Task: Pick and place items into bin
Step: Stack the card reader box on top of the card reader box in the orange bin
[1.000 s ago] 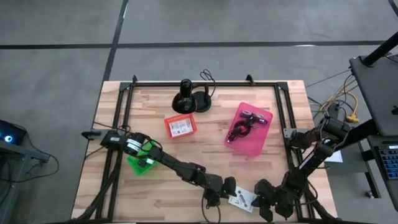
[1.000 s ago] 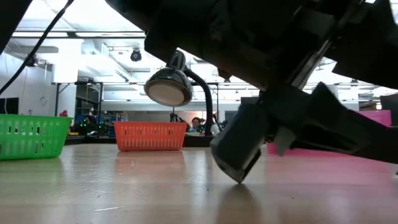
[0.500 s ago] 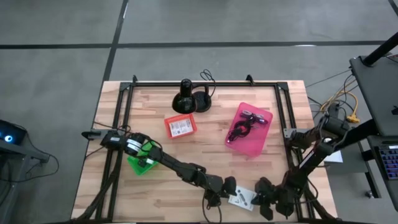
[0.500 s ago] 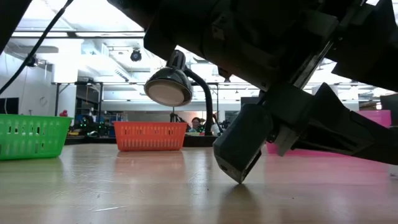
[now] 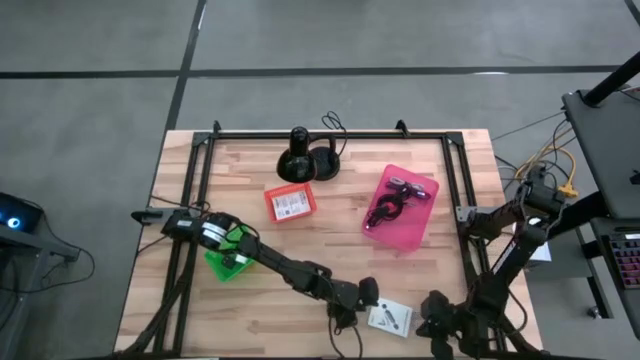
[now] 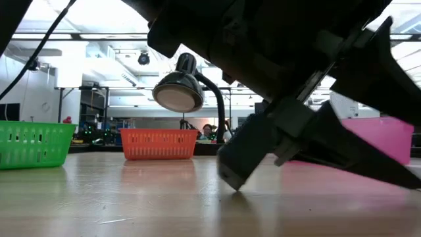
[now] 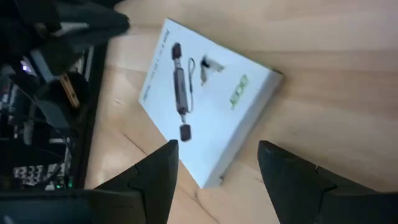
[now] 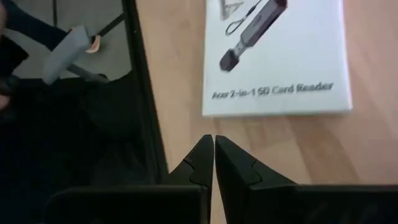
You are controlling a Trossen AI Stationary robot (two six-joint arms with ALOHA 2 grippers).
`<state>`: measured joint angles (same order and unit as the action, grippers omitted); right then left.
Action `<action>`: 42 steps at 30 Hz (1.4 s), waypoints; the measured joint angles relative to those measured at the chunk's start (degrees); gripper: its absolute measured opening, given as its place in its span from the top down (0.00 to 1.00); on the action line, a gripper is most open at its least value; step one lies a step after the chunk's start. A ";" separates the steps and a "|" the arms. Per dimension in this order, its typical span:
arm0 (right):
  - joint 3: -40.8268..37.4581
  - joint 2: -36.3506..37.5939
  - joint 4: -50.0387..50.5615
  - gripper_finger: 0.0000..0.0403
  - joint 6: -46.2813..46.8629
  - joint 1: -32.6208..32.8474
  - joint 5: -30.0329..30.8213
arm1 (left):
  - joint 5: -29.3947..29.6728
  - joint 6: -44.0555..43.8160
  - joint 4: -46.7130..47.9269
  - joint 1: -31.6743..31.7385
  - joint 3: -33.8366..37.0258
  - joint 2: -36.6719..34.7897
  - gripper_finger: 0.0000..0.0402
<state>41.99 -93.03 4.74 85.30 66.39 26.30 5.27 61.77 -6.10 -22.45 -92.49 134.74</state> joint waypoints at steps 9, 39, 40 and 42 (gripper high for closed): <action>-0.31 -4.69 0.77 0.98 3.29 -0.76 -2.37 | 1.06 -3.12 2.71 -0.04 0.11 -0.54 0.49; -0.30 -7.56 -4.17 0.98 -13.22 -10.91 -1.53 | 5.05 -3.86 9.03 -2.05 2.23 -2.78 0.49; -0.34 -7.56 -4.23 0.98 -13.10 -10.91 -1.49 | 5.16 -3.76 8.15 -2.15 2.52 -2.78 0.49; -0.38 -7.56 -4.28 0.98 -13.08 -11.08 -1.59 | 5.18 -2.74 7.09 -2.20 2.94 -2.77 0.49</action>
<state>41.60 -100.60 0.47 72.22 55.31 24.72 10.45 59.03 0.99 -24.64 -89.55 131.97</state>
